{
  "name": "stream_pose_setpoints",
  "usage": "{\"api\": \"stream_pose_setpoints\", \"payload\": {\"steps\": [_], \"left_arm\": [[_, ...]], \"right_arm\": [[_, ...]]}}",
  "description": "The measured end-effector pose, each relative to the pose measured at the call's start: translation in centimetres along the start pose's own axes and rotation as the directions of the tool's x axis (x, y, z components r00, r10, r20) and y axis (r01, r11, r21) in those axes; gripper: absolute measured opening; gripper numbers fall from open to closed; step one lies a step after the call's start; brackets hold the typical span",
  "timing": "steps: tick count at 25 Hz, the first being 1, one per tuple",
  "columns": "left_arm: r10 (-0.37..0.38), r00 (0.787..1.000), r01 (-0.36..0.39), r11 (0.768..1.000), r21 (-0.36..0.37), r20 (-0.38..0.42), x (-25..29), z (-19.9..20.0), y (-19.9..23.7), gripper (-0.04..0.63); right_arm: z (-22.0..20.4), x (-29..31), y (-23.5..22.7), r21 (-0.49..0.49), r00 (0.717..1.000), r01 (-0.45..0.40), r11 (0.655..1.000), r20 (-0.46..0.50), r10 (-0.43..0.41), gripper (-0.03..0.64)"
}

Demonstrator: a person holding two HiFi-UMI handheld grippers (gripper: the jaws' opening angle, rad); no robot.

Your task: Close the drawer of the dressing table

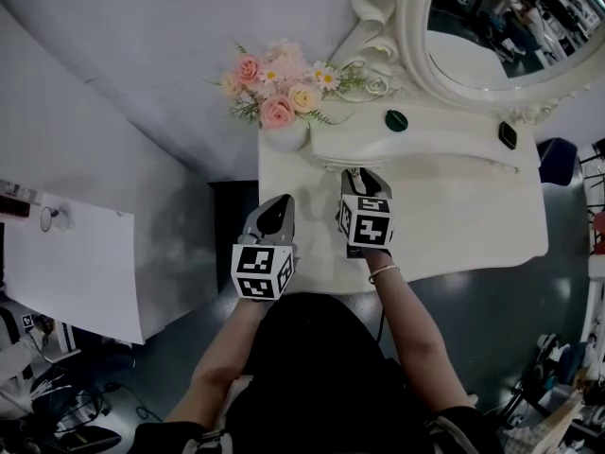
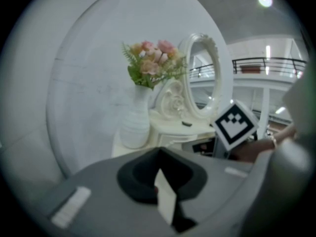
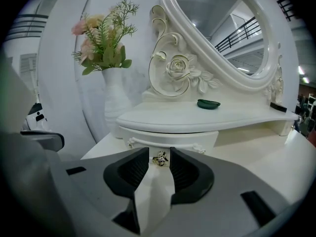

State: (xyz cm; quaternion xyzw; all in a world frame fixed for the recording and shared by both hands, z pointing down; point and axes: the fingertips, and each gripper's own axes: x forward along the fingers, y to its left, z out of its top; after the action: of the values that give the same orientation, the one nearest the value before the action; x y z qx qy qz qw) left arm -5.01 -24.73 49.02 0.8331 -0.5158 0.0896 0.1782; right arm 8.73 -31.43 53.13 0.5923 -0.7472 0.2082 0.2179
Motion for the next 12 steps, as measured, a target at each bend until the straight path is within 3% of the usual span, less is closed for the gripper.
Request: {"api": "stream_pose_setpoints", "payload": {"steps": [12], "left_arm": [[0.020,1.000,-0.020,1.000,-0.001,0.007,-0.4,0.3,0.6,0.008]], "right_arm": [[1.1,1.7,-0.4,0.007,1.000,-0.007,1.000,0.001,0.007,0.110]]}}
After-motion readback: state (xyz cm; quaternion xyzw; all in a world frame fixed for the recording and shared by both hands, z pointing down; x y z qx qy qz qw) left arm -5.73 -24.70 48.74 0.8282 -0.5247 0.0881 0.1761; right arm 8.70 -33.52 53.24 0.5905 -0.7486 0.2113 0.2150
